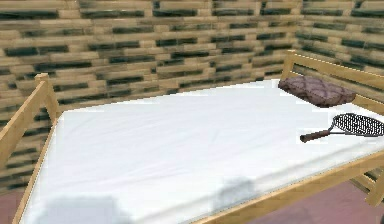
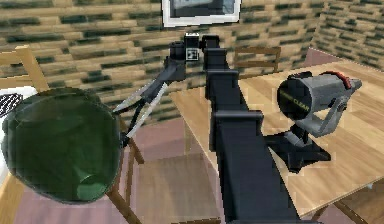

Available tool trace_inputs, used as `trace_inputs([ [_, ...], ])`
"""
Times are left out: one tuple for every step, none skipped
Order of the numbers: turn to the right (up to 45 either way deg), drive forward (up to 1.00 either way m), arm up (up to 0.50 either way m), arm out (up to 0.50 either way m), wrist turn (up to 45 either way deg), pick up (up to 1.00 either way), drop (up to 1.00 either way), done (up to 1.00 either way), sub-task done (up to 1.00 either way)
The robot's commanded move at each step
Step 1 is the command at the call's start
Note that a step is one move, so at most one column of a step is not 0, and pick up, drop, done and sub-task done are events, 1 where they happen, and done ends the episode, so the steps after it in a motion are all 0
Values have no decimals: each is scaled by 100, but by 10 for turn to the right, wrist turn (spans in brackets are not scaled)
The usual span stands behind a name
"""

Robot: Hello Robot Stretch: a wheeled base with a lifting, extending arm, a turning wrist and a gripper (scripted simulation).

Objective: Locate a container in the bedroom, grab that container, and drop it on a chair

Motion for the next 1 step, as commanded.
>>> trace_inputs([
  [0, 0, 0, -40, 0, 0, 0, 0, 0],
])
